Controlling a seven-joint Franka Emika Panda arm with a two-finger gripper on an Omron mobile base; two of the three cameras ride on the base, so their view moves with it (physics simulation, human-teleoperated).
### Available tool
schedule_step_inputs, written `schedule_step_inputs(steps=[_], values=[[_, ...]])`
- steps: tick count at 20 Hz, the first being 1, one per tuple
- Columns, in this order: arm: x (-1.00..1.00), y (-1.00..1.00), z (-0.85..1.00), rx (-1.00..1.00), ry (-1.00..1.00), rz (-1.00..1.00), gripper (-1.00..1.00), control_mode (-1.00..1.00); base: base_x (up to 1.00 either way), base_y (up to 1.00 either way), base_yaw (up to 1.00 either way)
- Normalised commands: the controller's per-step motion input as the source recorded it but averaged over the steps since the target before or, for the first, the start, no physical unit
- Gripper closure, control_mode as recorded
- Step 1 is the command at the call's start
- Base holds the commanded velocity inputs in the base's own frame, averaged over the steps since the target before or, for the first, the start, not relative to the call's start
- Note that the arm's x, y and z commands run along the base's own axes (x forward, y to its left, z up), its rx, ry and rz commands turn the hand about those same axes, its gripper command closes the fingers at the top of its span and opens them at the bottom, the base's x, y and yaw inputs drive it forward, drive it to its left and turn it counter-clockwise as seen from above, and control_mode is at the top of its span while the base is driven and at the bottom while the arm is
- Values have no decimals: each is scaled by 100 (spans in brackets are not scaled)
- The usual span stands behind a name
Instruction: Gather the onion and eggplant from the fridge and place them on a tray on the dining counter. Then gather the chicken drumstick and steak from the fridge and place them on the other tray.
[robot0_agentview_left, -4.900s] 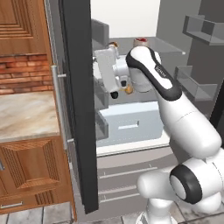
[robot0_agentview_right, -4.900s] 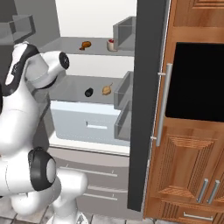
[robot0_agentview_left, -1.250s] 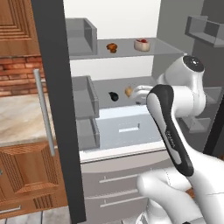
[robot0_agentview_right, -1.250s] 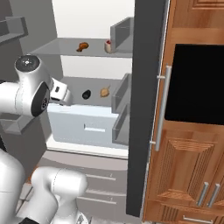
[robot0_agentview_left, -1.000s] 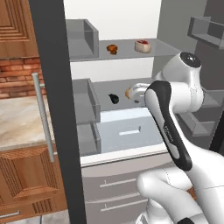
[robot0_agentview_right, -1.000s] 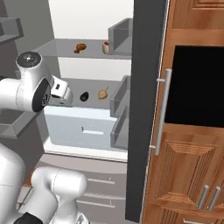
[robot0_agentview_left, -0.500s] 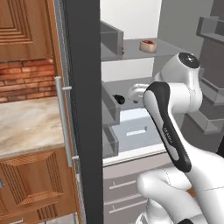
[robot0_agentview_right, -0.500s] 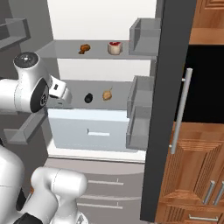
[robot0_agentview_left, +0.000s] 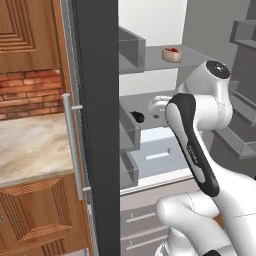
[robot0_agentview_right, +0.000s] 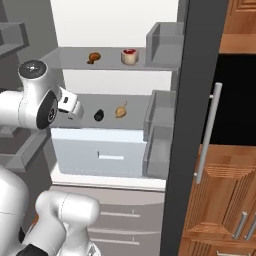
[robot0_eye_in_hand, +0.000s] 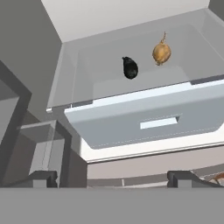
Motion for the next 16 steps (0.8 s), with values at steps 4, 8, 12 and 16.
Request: schedule_step_inputs(steps=[4, 8, 12, 16], values=[[0, 0, 0, 0, 0, 0, -100, 100, 40, -28, 5], [0, 0, 0, 0, 0, 0, -100, 100, 42, -18, 4], [0, 0, 0, 0, 0, 0, -100, 100, 50, -17, 3], [0, 0, 0, 0, 0, 0, -100, 100, 44, -28, 2]])
